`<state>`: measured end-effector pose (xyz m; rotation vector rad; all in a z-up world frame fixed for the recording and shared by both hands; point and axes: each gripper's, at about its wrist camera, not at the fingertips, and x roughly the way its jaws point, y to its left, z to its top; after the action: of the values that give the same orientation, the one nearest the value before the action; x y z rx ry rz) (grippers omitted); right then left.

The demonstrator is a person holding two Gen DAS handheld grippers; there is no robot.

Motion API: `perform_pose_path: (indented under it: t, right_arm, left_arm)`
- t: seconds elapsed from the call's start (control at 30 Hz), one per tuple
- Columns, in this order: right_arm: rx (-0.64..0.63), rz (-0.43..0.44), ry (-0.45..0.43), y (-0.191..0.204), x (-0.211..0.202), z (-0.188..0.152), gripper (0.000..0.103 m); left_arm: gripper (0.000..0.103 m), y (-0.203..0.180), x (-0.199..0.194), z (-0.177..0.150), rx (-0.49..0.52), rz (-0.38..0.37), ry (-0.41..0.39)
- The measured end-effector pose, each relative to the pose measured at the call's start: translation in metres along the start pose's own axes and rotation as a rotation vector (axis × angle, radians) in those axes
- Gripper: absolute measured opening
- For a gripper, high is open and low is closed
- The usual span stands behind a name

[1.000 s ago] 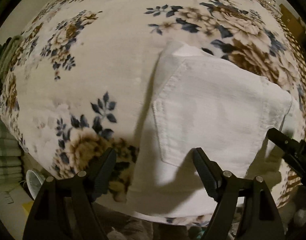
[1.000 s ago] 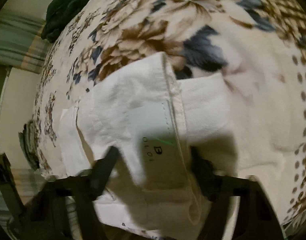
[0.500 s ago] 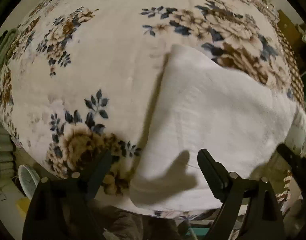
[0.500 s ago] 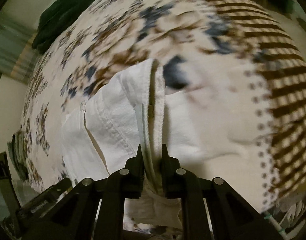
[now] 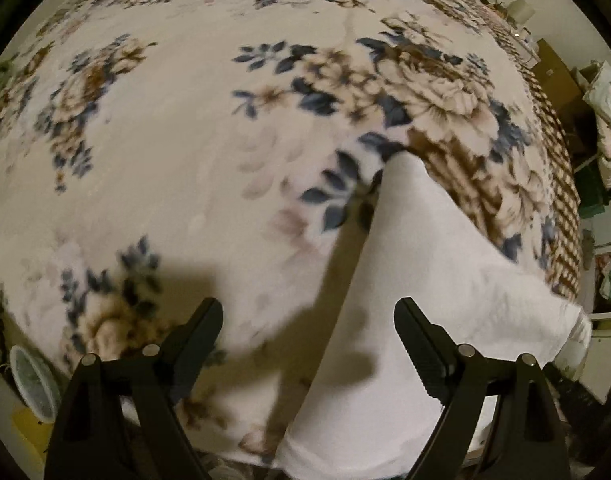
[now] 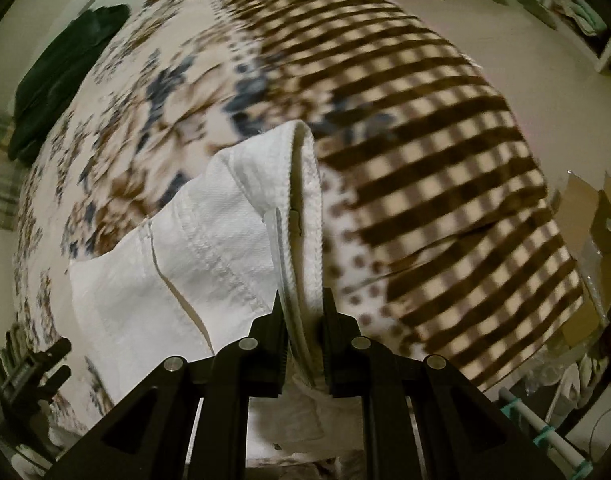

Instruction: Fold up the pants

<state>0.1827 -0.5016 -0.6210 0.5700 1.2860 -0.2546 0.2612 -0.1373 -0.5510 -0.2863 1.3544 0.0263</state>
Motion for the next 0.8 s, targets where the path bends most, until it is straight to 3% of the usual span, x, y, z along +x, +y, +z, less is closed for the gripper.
perform_pose_path:
  t: [0.03,0.1,0.17,0.27,0.43,0.47,0.5,0.53,0.63,0.67,0.73,0.8]
  right_arm:
    - [0.015,0.0,0.048,-0.01,0.011,0.006,0.016]
    - [0.094,0.018,0.152,-0.03,0.033,0.014,0.034]
    - [0.139,0.027,0.203,-0.044,0.044,0.022,0.045]
    - [0.114,0.059,0.162,-0.047,0.034,0.032,0.058]
    - [0.102,0.138,0.096,-0.043,0.022,0.056,0.071]
    - [0.116,0.144,0.101,-0.044,0.026,0.061,0.071]
    - [0.134,0.153,0.111,-0.045,0.031,0.067,0.071]
    - [0.156,0.165,0.127,-0.048,0.039,0.072,0.071]
    - [0.228,0.221,0.179,-0.057,0.06,0.077,0.071]
    - [0.237,0.241,0.182,-0.058,0.064,0.079,0.066]
    - [0.211,0.247,0.16,-0.055,0.066,0.079,0.03]
    - [0.157,0.226,0.14,-0.049,0.064,0.078,0.019]
  left_arm:
    - [0.087,-0.004,0.006,0.005,0.003,-0.017,0.008]
    - [0.087,-0.011,0.019,0.014,-0.001,-0.057,0.031]
    - [0.087,-0.016,0.03,0.022,-0.004,-0.08,0.049]
    - [0.087,-0.017,0.037,0.031,-0.035,-0.134,0.05]
    - [0.083,-0.017,0.051,0.045,-0.059,-0.23,0.058]
    - [0.066,-0.018,0.053,0.047,-0.059,-0.255,0.053]
    - [0.038,-0.019,0.055,0.049,-0.057,-0.271,0.054]
    - [0.029,-0.022,0.059,0.051,-0.049,-0.288,0.068]
    - [0.025,-0.03,0.064,0.054,-0.013,-0.26,0.056]
    - [0.024,-0.029,0.066,0.054,-0.011,-0.256,0.055]
    - [0.022,-0.02,0.071,0.055,-0.032,-0.253,0.055]
    - [0.022,-0.01,0.078,0.055,-0.062,-0.27,0.062]
